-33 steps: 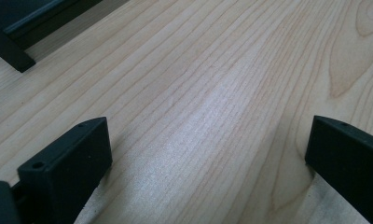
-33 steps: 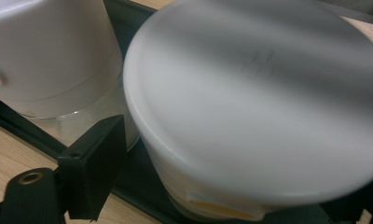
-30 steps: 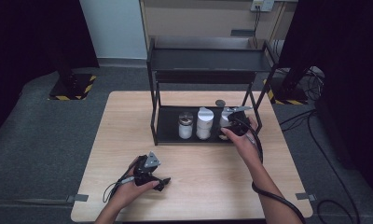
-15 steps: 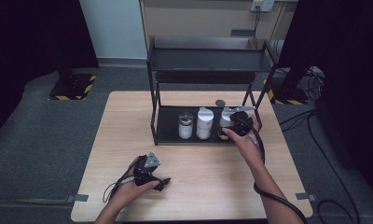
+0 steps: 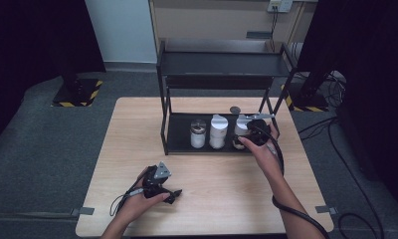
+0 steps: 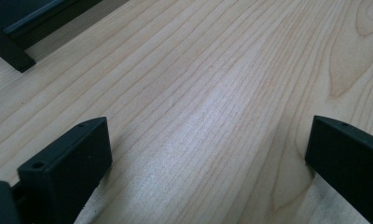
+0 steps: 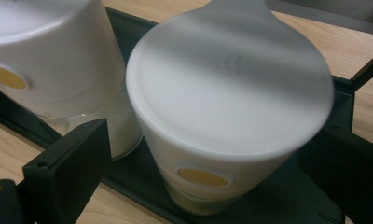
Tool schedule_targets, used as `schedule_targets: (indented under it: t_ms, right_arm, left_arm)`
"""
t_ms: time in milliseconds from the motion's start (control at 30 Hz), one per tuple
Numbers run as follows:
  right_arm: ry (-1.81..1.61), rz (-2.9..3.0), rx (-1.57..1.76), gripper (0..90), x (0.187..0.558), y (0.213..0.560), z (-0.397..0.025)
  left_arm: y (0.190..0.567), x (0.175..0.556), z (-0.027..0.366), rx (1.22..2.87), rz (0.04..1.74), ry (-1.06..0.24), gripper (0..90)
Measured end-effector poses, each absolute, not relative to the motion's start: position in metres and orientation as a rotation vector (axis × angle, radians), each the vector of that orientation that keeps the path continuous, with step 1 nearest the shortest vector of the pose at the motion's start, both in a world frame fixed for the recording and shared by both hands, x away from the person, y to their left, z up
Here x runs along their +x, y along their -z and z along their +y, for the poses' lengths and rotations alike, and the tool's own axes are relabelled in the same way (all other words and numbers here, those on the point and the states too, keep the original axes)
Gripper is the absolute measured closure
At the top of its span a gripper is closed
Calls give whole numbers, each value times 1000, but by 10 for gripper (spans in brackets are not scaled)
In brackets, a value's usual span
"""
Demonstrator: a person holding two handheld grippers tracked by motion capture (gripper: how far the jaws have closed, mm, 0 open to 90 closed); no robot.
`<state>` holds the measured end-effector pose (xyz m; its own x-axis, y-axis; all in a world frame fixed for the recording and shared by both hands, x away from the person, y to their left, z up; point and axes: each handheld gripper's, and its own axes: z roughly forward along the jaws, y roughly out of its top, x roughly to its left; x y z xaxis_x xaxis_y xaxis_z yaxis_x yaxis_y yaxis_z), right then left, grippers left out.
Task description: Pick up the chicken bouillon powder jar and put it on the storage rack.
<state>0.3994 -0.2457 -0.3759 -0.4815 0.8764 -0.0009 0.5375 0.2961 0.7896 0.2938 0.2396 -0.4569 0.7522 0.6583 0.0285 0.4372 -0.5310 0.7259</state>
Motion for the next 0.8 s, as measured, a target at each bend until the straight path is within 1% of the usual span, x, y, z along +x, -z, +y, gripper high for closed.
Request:
schedule_targets:
  t_ms: [800]
  right_arm:
    - [-1071, 2113, 1232, 33, 387, 366, -253]
  left_arm:
    - [457, 294, 240, 2216, 818, -389, 0]
